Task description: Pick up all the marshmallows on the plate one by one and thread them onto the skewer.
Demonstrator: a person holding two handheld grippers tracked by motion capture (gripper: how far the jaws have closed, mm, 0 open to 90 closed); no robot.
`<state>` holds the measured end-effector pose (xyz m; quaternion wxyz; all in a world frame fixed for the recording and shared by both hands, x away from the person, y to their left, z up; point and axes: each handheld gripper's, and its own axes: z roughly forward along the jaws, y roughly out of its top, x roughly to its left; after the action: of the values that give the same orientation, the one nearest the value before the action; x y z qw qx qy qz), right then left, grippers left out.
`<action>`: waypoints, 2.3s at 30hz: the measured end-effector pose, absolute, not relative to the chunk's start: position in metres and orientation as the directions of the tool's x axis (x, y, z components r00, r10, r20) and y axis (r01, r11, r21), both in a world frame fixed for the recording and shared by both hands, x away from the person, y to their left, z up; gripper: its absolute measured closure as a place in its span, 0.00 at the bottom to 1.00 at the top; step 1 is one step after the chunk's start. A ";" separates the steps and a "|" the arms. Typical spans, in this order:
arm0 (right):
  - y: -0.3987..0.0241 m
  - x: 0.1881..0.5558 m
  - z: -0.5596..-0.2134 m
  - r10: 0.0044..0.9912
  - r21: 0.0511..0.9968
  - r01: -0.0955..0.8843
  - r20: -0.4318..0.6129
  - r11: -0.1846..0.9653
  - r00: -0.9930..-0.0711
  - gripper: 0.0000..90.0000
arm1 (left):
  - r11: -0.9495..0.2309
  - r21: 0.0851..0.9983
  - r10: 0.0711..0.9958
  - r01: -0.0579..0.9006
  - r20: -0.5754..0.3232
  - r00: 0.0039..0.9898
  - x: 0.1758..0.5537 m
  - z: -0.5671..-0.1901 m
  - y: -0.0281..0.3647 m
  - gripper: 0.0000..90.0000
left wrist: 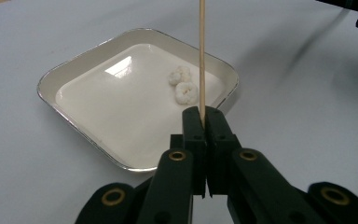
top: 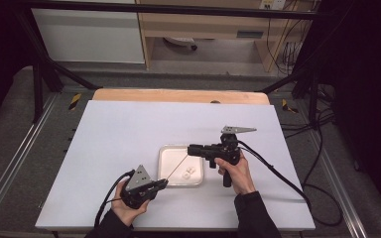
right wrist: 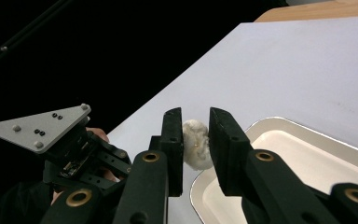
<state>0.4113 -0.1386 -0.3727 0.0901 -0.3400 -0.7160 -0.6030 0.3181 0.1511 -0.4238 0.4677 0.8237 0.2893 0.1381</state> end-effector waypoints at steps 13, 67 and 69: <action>-0.131 0.408 -0.381 0.372 0.797 0.602 0.548 0.037 -0.749 0.88 | -0.392 0.854 0.601 0.342 -0.043 0.798 0.317 -0.427 0.151 0.98; -0.106 0.383 -0.419 0.421 0.812 0.572 0.480 0.119 -0.769 0.59 | -0.344 0.850 0.635 0.398 -0.102 0.766 0.323 -0.432 0.138 0.98; -0.109 0.383 -0.414 0.443 0.829 0.549 0.452 0.112 -0.774 0.48 | -0.338 0.850 0.640 0.403 -0.106 0.761 0.324 -0.431 0.140 0.98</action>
<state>0.3830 -0.1092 -0.4141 0.0456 -0.3331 -0.7443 -0.5770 0.3240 0.1403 -0.4314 0.4762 0.8085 0.3226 0.1246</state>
